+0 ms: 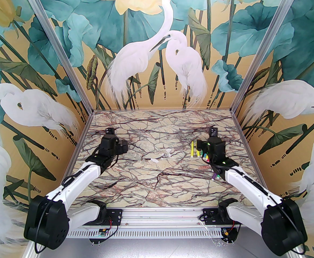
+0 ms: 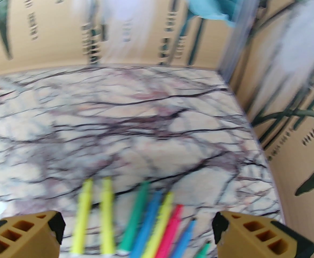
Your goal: Open the pen caps
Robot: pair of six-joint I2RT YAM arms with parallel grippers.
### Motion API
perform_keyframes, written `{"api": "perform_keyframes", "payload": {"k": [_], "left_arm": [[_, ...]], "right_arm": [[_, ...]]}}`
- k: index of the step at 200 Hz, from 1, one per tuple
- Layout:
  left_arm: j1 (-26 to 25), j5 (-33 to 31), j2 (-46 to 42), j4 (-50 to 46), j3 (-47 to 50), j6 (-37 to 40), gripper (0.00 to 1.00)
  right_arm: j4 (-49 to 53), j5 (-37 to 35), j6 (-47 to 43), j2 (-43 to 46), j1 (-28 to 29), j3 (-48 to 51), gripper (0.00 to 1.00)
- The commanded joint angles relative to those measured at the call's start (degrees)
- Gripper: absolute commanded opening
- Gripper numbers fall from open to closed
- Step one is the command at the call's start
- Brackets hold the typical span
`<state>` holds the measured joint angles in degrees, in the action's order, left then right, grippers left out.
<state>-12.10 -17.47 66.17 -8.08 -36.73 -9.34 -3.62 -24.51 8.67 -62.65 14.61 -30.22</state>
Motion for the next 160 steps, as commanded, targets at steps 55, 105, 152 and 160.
{"api": "perform_keyframes", "payload": {"k": [55,105,152,160], "left_arm": [[9.17,1.71,8.88,36.88,11.63,3.92,1.0],[10.03,4.98,17.28,54.44,13.31,9.57,1.0],[11.36,9.66,23.3,63.58,15.51,9.33,1.0],[11.89,10.18,23.17,62.8,15.26,8.83,1.0]], "right_arm": [[-34.66,2.31,-2.76,-7.57,-9.87,11.98,0.99],[-47.67,6.39,-3.11,-19.84,-12.5,11.16,0.99],[-49.16,11.69,-3.4,-25.96,-13.82,9.25,0.99],[-49.23,12.07,-3.49,-26.28,-13.95,9.03,0.99]]}}
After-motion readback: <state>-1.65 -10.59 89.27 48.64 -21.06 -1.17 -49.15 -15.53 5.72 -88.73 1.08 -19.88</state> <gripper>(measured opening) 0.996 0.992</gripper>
